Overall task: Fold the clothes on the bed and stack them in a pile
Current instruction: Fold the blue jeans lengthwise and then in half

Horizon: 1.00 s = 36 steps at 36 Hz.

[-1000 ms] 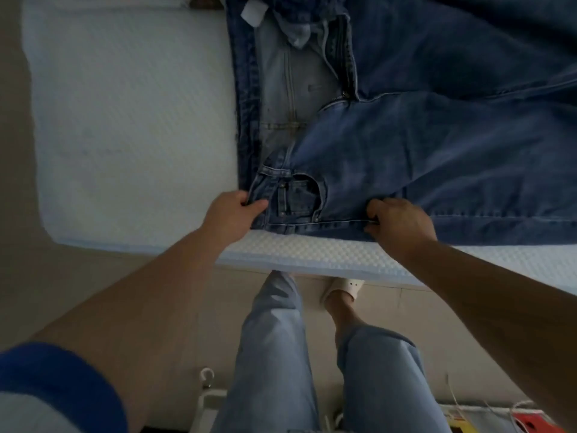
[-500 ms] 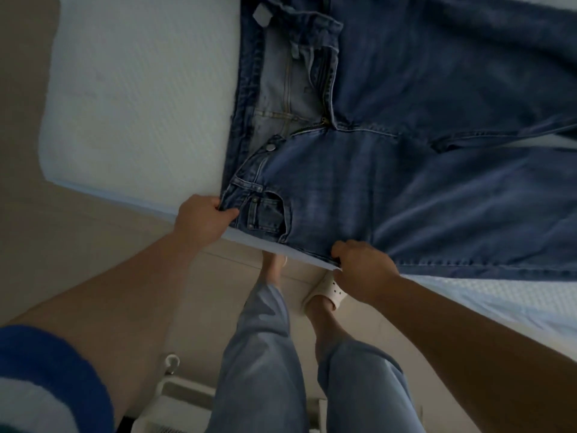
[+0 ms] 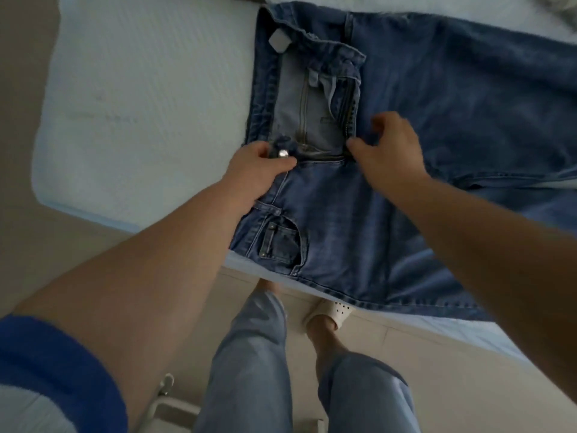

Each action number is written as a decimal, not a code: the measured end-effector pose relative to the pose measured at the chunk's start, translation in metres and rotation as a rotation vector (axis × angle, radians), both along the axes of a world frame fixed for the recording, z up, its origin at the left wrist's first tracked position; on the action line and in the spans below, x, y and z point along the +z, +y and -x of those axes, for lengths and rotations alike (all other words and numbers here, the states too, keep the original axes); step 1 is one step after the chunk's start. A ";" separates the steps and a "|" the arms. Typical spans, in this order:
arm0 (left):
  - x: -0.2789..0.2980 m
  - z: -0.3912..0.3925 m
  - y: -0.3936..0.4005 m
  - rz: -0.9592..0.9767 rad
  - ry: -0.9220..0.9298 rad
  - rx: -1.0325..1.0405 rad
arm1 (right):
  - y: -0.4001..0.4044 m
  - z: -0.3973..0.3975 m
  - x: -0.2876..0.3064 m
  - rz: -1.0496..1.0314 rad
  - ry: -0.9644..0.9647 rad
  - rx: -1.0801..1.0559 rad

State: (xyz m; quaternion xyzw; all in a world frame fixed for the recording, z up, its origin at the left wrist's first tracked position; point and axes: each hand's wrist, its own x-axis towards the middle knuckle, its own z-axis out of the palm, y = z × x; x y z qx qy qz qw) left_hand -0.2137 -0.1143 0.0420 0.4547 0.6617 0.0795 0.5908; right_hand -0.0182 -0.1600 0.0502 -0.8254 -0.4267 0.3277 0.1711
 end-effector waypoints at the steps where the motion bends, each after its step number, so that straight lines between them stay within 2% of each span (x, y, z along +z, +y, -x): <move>1: -0.001 0.003 -0.003 -0.126 0.019 0.015 | 0.011 0.001 -0.002 0.031 0.069 -0.053; 3: -0.002 0.010 -0.012 -0.320 0.117 -0.005 | 0.029 0.005 -0.005 0.085 0.211 -0.136; 4: -0.004 0.013 -0.016 -0.356 0.163 -0.012 | 0.035 0.008 -0.006 0.088 0.248 -0.143; 6: -0.013 0.019 -0.019 -0.348 0.230 0.004 | 0.039 0.016 -0.007 0.042 0.251 -0.136; 8: -0.021 0.019 -0.013 -0.320 0.279 -0.011 | 0.036 0.027 -0.003 -0.064 0.160 -0.083; 11: -0.026 0.019 0.000 -0.301 0.355 -0.124 | 0.022 0.044 -0.003 -0.189 -0.065 0.251; 13: -0.025 0.021 0.005 -0.287 0.380 -0.171 | 0.016 0.050 -0.009 -0.108 -0.155 0.445; 15: -0.022 0.025 0.008 -0.272 0.372 -0.182 | 0.016 0.051 -0.014 0.005 -0.169 0.497; 23: -0.011 0.018 0.028 -0.160 0.216 -0.022 | 0.030 0.051 -0.008 0.041 -0.184 0.515; 26: -0.009 0.009 0.045 -0.135 0.136 0.072 | 0.032 0.051 -0.009 0.061 -0.124 0.525; 31: -0.011 -0.005 0.068 -0.140 0.195 -0.108 | 0.031 0.056 -0.007 0.053 0.032 0.507; 36: -0.012 -0.005 0.074 -0.198 0.244 -0.028 | 0.019 0.045 0.009 0.044 0.086 0.296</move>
